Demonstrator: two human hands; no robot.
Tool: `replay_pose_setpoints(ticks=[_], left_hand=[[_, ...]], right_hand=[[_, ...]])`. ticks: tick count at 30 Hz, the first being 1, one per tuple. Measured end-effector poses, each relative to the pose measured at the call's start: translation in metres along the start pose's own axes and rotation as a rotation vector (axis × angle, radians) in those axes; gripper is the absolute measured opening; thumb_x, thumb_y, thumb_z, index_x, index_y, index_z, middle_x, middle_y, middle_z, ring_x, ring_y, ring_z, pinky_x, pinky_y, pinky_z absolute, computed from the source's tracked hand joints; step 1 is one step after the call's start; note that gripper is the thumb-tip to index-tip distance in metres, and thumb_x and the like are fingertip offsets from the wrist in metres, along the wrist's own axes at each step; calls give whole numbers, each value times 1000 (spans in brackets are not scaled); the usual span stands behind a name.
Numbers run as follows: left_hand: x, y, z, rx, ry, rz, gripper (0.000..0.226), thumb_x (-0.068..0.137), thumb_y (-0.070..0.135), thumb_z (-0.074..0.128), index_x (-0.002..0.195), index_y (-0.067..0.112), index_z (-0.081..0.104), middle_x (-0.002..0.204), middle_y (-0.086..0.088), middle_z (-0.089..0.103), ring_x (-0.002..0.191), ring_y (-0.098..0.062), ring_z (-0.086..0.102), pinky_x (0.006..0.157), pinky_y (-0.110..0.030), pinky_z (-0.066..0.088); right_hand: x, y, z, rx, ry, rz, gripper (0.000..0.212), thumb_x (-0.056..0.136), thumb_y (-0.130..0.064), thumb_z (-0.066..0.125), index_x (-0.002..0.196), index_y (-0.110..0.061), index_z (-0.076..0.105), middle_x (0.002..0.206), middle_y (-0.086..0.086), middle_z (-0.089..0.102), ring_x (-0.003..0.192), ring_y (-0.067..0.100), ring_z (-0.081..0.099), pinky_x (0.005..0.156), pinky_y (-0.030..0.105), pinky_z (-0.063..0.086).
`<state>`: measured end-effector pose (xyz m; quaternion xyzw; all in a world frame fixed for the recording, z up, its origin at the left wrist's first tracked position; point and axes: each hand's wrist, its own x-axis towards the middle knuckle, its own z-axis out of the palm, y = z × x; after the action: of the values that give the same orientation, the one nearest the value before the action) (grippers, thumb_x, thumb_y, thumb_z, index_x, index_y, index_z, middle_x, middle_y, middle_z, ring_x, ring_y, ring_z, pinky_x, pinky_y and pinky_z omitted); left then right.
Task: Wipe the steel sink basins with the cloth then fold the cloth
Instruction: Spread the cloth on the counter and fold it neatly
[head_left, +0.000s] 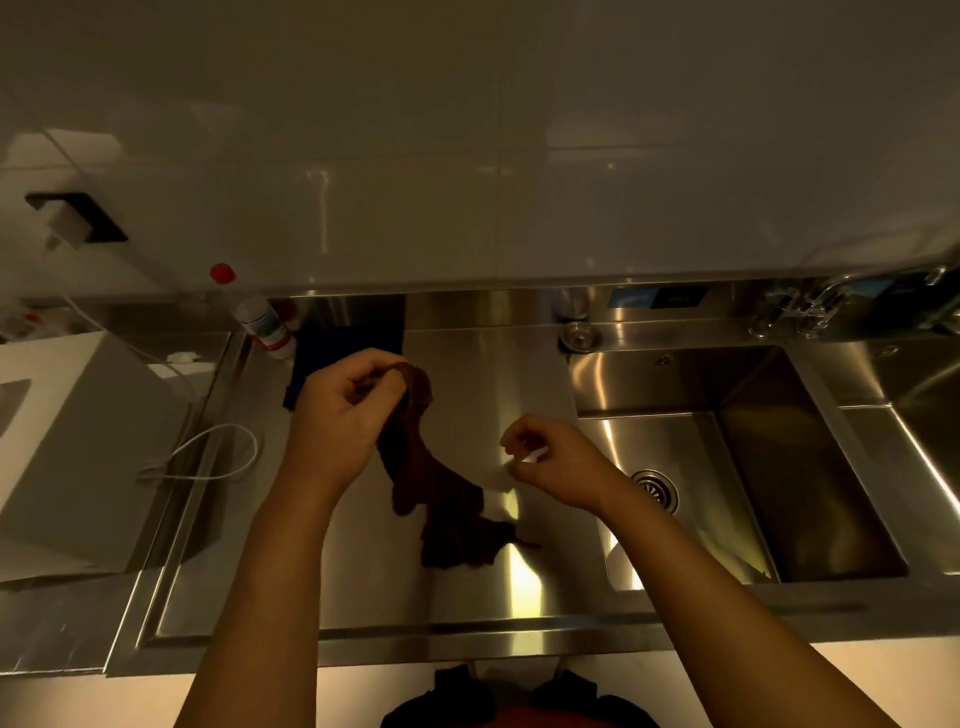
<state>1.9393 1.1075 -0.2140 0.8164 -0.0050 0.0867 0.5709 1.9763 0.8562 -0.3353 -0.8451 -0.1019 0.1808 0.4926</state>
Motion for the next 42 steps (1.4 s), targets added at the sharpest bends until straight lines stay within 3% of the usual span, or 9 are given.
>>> replay_pose_setpoints(ticks=[6,9,13,16,19,22,29,37,42], left_hand=[[-1,11,15,36,-267,61,22,100,6,61,99,21,78,91,4,76,94,-18,73,81,-24,58],[0,9,13,13,-175,70,28,100,3,59,99,23,78,92,5,77,95,-14,73,80,-21,57],[4,-1,7,-47,87,-11,25,101,5,57,102,20,77,94,9,77,93,-5,72,78,-14,53],[5,-16,0,-25,189,-66,25,103,13,56,103,30,75,92,16,75,92,0,70,77,-13,53],[5,-44,-2,-51,228,-188,27,103,19,58,98,39,75,92,12,76,92,-9,71,82,-32,58],[5,-68,2,-121,236,-335,24,102,21,59,94,34,78,88,6,77,90,-21,73,82,-44,58],[8,-104,30,-284,168,-643,21,97,9,54,96,13,75,84,-4,74,84,-24,68,69,-32,53],[30,-147,56,-352,71,-837,20,101,7,58,97,16,75,94,-8,76,83,-22,71,72,-32,58],[65,-185,70,-424,90,-1030,19,101,7,56,93,11,73,93,-12,72,82,-25,67,73,-35,56]], right_hand=[[6,-19,8,-53,-74,-108,82,71,-19,89,143,-34,52,138,-13,52,124,-1,50,93,13,44],[9,-23,7,-96,-153,-90,57,75,-16,85,128,-27,67,126,-9,66,115,2,59,91,13,45],[6,-13,5,-85,-139,19,12,91,-13,71,102,-14,76,95,3,75,88,14,72,85,40,59],[2,-4,-2,-69,-95,25,9,92,-11,69,97,-15,74,90,3,74,87,12,71,85,37,58],[-1,-2,-21,-88,-71,40,9,93,-11,69,93,-19,74,83,-5,70,74,-4,65,71,17,50],[-1,6,-45,-59,-45,87,12,95,-16,69,98,-25,75,89,-6,74,82,3,69,74,20,54],[7,12,-85,-85,-4,139,15,87,-13,77,100,-19,79,95,-2,76,92,12,71,83,23,54],[47,43,-82,-101,20,260,14,86,-17,79,93,-29,79,93,-5,76,92,13,71,85,31,56],[96,59,-73,-195,-48,309,17,90,-9,73,106,-14,77,99,-2,71,86,4,63,69,11,46]])
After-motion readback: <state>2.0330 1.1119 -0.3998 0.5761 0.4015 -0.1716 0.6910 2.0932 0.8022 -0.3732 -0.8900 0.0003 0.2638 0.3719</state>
